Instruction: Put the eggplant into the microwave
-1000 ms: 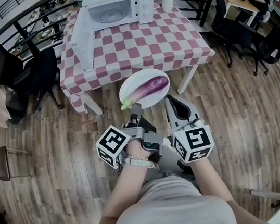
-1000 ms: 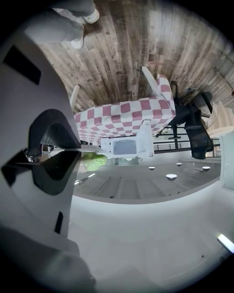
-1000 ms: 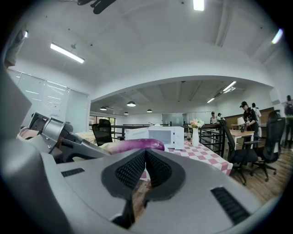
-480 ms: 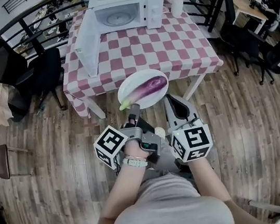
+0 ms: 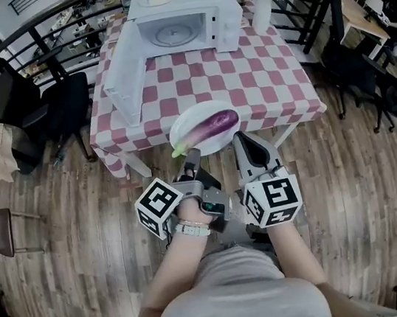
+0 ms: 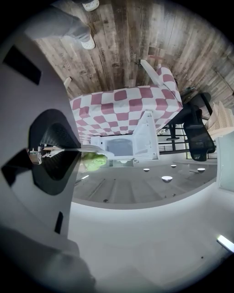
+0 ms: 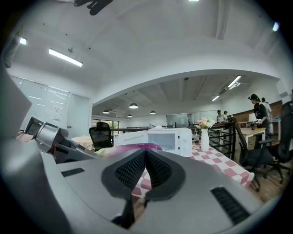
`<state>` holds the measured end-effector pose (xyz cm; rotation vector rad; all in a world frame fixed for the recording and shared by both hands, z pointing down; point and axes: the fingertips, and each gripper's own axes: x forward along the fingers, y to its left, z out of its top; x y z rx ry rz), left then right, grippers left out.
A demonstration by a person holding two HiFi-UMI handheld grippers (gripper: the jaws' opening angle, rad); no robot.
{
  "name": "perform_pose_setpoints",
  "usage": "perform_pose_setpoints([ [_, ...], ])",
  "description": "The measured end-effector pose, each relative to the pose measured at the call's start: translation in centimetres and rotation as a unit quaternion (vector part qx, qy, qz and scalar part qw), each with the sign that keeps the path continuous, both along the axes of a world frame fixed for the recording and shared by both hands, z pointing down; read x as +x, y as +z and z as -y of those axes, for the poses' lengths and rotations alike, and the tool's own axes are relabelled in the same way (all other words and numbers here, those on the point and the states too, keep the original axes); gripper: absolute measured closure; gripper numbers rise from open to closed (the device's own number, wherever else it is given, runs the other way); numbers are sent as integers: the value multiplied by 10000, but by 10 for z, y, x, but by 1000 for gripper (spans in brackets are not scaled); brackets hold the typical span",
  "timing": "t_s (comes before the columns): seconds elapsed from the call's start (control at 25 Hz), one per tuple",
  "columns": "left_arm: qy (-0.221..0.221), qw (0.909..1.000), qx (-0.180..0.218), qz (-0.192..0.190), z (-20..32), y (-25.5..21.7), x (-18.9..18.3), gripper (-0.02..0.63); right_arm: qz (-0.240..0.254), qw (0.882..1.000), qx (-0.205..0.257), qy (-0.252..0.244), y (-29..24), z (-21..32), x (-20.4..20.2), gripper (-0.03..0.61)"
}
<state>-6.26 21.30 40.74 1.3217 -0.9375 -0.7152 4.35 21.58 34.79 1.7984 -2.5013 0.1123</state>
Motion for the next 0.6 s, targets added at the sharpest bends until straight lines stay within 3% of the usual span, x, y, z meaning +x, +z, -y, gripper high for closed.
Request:
perform_pose_setpoints([
  [0.6,-286,9995,-58,102,110,-5,19,597,61,9990,-97,-432,1,113,13,554],
])
